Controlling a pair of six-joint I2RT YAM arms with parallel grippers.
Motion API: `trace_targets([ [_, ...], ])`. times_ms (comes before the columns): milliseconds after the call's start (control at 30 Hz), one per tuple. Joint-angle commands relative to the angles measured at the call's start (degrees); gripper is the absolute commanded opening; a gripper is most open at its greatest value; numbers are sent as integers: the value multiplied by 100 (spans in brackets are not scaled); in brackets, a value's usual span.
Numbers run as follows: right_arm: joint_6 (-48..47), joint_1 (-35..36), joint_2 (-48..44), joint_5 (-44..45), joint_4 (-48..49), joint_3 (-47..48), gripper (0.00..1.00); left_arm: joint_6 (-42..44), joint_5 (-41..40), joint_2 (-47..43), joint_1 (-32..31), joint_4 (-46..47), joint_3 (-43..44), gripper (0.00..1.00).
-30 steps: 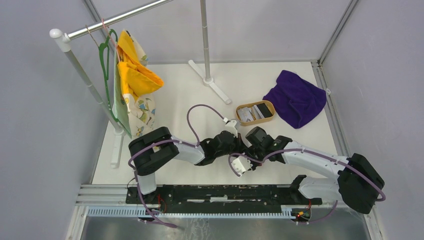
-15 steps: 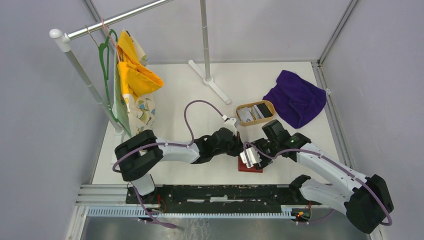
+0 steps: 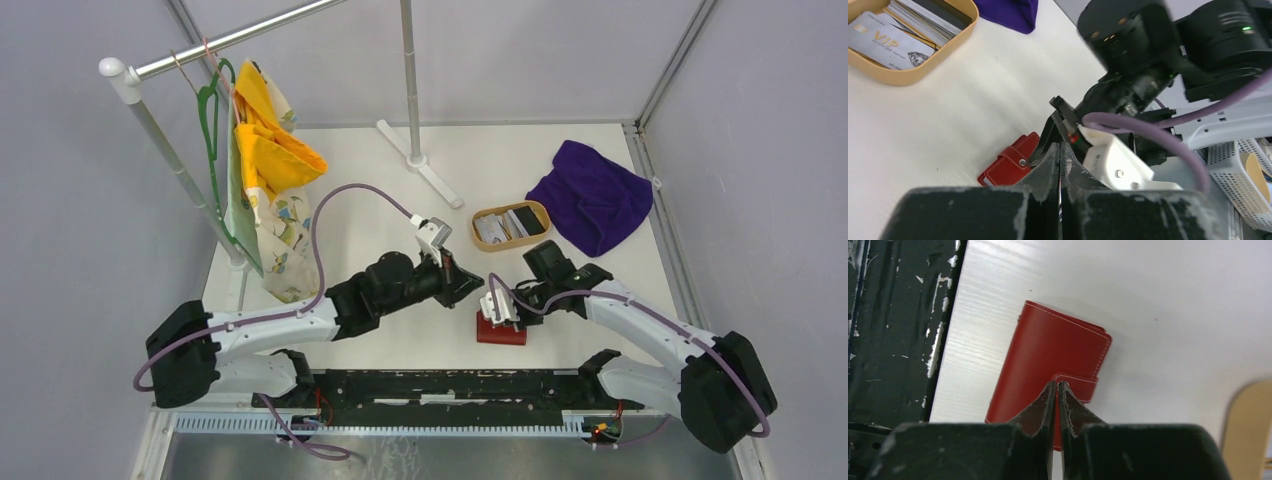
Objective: Put the credit cards into the card holder
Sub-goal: Close the card holder at the center of the board, then reset both arms
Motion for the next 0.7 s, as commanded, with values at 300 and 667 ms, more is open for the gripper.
trace_targets([
  [300, 166, 285, 124, 322, -98, 438, 20, 286, -461, -2053, -20, -775, -919, 4],
  [667, 3579, -635, -1831, 3496, 2261, 1333, 98, 335, -2178, -3542, -16, -3209, -36, 85],
])
